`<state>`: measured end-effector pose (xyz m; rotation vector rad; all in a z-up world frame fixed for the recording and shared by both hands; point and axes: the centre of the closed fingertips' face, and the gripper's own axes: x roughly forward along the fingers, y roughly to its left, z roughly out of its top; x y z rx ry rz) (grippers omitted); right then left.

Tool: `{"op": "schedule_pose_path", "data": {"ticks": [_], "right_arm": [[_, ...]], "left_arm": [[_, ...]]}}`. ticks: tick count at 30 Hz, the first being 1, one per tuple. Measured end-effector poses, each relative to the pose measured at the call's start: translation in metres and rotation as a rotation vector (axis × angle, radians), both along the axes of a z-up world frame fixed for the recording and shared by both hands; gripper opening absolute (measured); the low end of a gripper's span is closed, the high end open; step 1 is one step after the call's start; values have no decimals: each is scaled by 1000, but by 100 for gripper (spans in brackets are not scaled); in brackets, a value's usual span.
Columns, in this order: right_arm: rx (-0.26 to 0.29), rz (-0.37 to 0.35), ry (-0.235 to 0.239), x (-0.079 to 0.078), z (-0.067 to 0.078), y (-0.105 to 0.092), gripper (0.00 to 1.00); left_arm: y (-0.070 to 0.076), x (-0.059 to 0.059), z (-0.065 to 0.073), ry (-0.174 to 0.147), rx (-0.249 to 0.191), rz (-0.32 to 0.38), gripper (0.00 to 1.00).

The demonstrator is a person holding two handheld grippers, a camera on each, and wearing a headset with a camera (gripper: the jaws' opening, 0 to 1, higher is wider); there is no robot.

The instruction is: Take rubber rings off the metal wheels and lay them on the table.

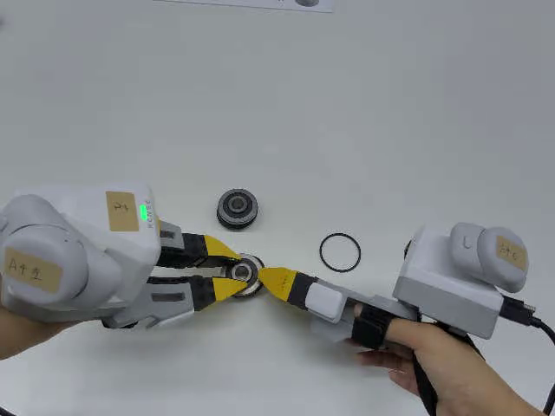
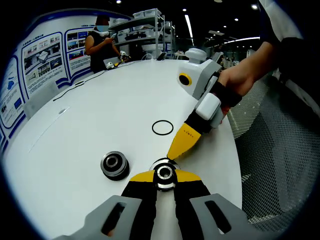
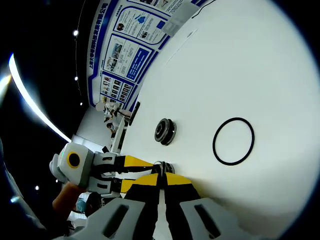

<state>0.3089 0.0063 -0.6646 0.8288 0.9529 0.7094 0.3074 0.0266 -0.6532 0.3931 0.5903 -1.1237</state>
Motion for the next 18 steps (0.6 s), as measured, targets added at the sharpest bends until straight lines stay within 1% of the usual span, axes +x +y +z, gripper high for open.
{"op": "schedule_pose_path", "data": {"ticks": [2,5,7,10,11,13,14,16,17,18], "right_arm": [[13,-1,7,0,1,1,3],[-4,2,-3,1,1,1,2],[-7,-1,1,0,3,1,2],[-21,5,-10,0,6,2,2],[-28,10,-16,0,7,3,1],[-61,32,-40,0,7,4,1],[-84,48,-60,0,7,5,1],[-108,65,-79,0,8,6,1],[-125,79,-98,0,8,6,1],[-128,81,-100,0,8,7,1]], "left_arm": [[0,0,0,0,0,-1,12],[0,0,0,0,2,-1,12],[0,0,0,2,2,2,12],[0,0,0,2,3,4,12],[0,0,0,3,2,5,12],[0,0,0,2,-3,6,12],[0,0,0,1,-5,5,12],[0,0,0,1,-5,5,12],[0,0,0,0,-5,3,12],[0,-1,0,0,-5,2,12]]}}
